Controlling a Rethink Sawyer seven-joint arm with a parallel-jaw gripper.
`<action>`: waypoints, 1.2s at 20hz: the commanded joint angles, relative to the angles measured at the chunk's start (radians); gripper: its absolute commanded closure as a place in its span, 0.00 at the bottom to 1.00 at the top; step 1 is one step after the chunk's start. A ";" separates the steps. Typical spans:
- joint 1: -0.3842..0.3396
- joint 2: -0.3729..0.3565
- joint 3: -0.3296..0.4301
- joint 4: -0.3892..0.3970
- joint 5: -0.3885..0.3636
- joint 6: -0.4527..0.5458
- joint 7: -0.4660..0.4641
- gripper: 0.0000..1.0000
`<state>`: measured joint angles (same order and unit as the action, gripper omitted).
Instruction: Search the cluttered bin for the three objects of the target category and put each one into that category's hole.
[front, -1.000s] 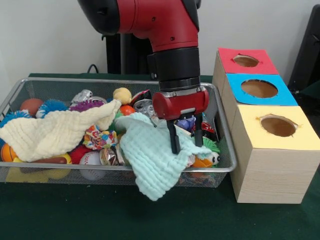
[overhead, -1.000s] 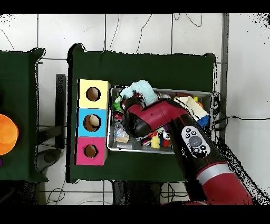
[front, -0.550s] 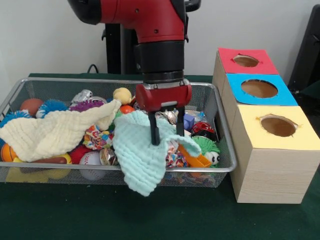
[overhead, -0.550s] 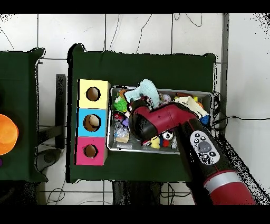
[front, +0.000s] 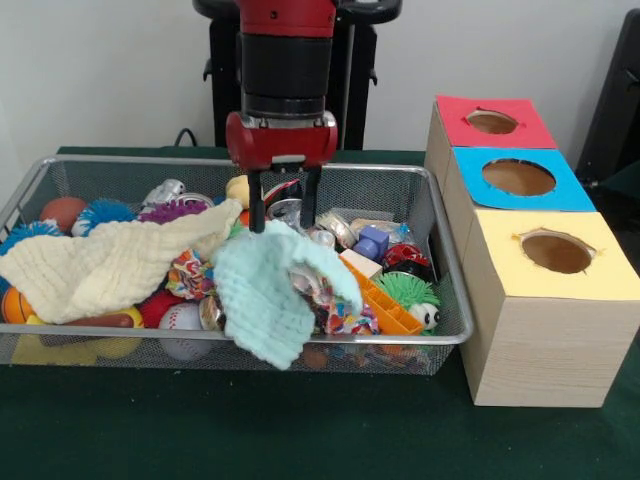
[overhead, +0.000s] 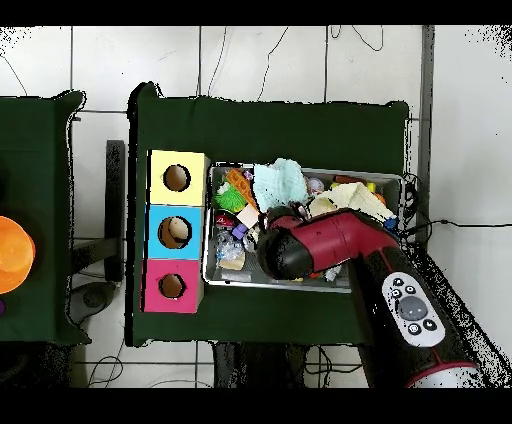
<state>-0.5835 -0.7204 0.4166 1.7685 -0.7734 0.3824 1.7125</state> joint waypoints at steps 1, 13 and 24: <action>0.026 -0.121 -0.033 0.141 0.076 0.196 -0.011 0.00; 0.143 -0.237 -0.082 0.289 0.151 0.140 0.141 0.00; 0.377 -0.129 -0.277 0.268 0.135 -0.130 0.333 0.00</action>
<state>-0.2798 -0.9267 0.2631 1.9908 -0.6422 0.4127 1.7168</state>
